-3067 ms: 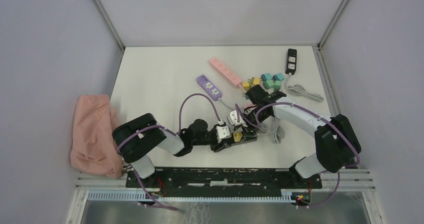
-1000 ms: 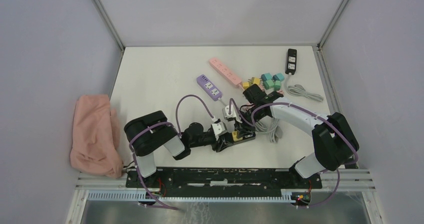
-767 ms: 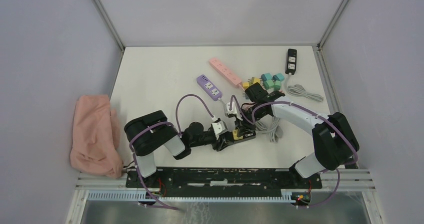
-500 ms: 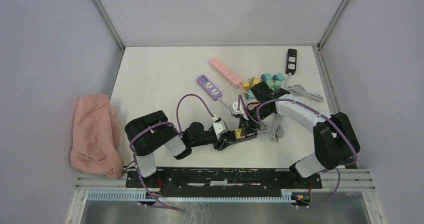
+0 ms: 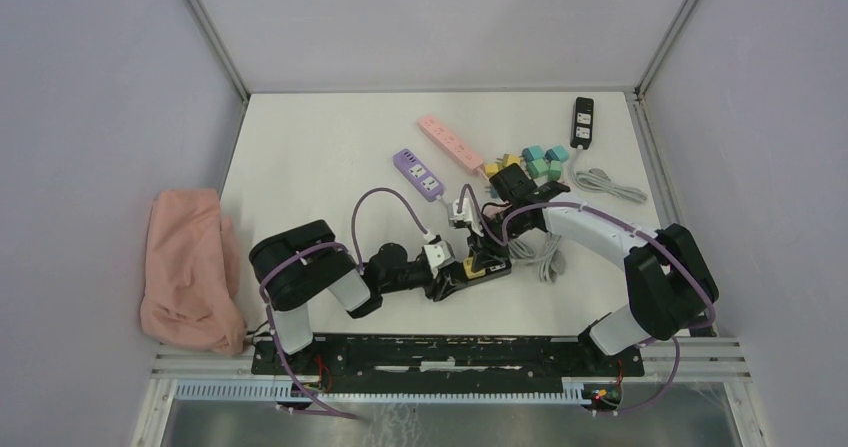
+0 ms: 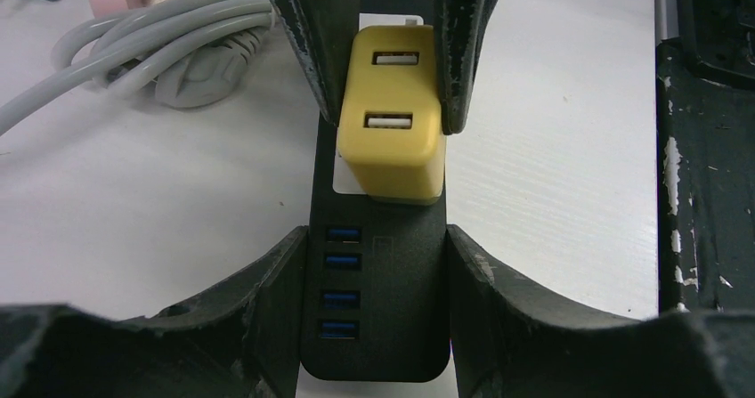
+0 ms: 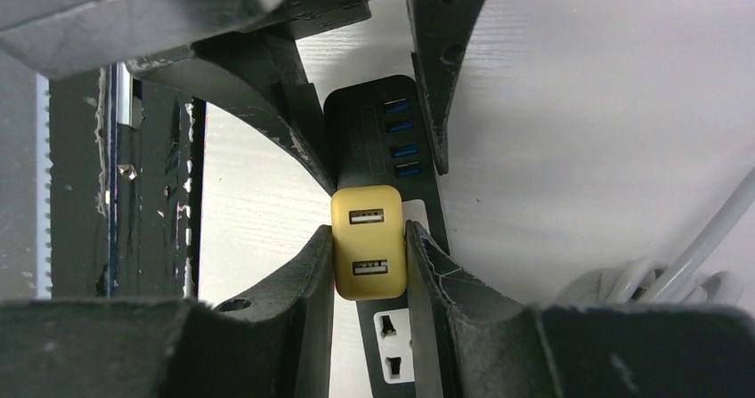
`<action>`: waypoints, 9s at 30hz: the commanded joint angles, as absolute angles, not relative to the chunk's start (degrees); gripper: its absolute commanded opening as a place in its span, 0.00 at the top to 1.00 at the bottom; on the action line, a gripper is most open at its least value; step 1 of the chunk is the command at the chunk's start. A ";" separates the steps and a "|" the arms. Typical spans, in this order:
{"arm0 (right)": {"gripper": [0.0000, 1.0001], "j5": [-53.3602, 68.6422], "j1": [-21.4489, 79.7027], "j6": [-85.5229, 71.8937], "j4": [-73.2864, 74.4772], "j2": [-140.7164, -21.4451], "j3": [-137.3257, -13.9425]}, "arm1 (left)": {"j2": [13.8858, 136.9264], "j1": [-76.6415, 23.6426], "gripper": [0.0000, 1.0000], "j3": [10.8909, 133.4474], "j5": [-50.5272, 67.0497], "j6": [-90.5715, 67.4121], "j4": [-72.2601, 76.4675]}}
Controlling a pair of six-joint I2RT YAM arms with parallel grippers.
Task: Pull the plug off the socket
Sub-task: Remove the plug from the socket, then place the plug at the center of the board, then reset both arms
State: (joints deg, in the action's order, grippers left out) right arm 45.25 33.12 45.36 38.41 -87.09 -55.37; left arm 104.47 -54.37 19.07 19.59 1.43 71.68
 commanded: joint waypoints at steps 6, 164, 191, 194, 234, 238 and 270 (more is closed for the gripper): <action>1.00 51.91 23.28 50.74 39.84 -84.94 -57.66 | 105.03 -54.80 0.97 19.51 18.79 1.05 73.65; 0.01 35.69 -5.98 17.00 57.79 -70.61 -103.50 | 46.45 -27.81 0.01 55.93 16.41 -22.33 -3.02; 0.00 33.85 -5.92 -8.34 52.07 -65.72 -107.16 | 41.42 -27.84 0.01 64.16 12.06 -15.99 -14.97; 0.00 34.03 -5.95 -7.98 52.35 -65.29 -107.06 | 41.17 -27.80 0.01 64.07 11.99 -15.91 -15.07; 0.00 35.76 -5.95 -5.94 53.85 -62.05 -105.91 | 39.56 -27.88 0.01 62.66 13.00 -16.39 -15.64; 0.00 36.94 -5.89 -5.59 54.04 -61.76 -105.91 | 39.35 -27.78 0.01 62.86 13.08 -16.43 -15.64; 0.00 37.45 -5.95 -4.11 55.37 -60.73 -106.47 | 39.02 -27.84 0.01 63.02 13.71 -16.86 -15.73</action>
State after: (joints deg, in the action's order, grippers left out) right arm 37.47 -5.74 -4.62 55.46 -61.32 -105.82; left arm 39.35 -28.08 62.08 12.58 -17.93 -16.69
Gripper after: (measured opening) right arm 0.996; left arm 0.993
